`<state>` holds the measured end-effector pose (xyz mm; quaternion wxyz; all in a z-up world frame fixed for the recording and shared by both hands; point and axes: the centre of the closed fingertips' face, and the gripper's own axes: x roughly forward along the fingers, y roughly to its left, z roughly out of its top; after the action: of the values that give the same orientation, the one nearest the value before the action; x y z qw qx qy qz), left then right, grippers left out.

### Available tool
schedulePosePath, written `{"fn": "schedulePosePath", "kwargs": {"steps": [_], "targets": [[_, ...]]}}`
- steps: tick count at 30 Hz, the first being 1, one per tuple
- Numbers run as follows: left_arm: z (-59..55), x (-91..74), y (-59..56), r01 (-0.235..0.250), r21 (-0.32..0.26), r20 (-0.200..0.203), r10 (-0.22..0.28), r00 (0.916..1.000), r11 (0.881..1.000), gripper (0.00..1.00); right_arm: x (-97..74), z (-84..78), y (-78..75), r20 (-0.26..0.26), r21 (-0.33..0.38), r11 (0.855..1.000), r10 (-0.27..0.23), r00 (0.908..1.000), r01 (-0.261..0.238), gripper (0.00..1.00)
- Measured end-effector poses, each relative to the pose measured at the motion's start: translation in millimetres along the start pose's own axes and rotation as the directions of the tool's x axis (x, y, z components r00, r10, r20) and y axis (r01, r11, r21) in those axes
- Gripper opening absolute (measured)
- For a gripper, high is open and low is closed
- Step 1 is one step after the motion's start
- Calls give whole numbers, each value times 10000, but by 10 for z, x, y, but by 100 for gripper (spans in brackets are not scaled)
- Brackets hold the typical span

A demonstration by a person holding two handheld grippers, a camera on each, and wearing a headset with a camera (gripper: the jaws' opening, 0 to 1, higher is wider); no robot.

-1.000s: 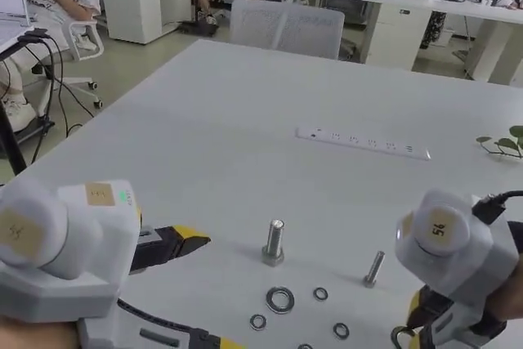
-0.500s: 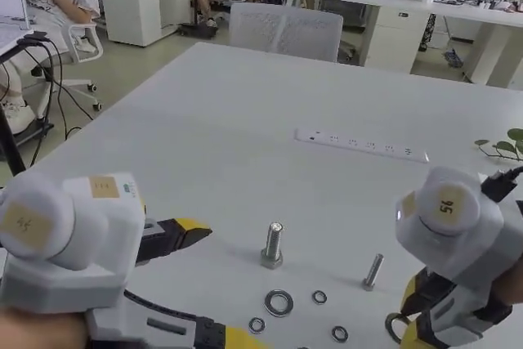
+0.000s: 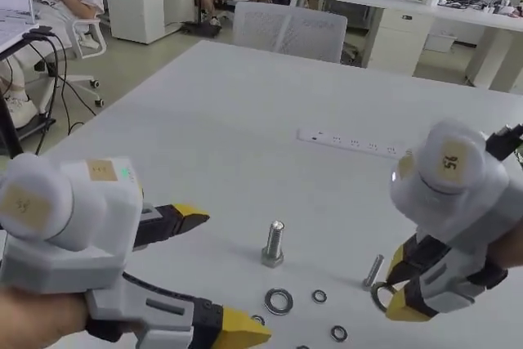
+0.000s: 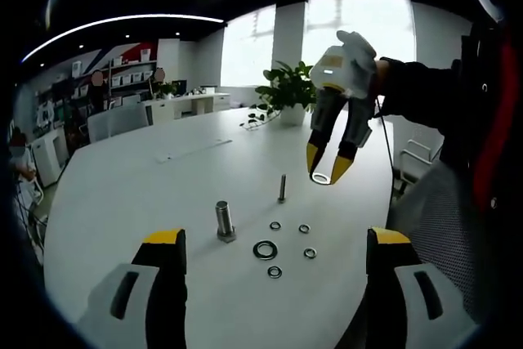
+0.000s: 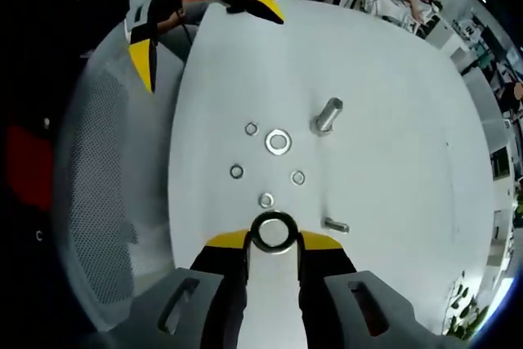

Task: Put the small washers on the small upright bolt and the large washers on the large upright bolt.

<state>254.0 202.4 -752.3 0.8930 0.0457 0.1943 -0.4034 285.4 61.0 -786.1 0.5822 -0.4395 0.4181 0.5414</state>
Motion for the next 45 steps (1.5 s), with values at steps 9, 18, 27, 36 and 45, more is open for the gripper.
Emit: {"fn": "schedulePosePath", "kwargs": {"steps": [9,18,27,36,45], "targets": [[45,14,118,-20,115,48,20,10000,9999,91,-87,247,-140,266,-255,9994,-226,9994,233,23],[59,41,131,-11,44,154,11,9999,10000,91,-120,552,-321,395,-791,9959,-415,9984,445,23],[44,17,209,-126,-45,209,127,9997,9999,91,-65,853,-503,521,-1266,9909,-390,9979,453,23],[14,28,222,-92,-110,201,94,9998,9999,91,81,998,-589,396,-1579,9869,-265,9989,324,23],[-8,15,254,-153,-200,256,158,9995,9997,91,236,1059,-621,131,-1845,9828,-80,9999,102,23]]}}
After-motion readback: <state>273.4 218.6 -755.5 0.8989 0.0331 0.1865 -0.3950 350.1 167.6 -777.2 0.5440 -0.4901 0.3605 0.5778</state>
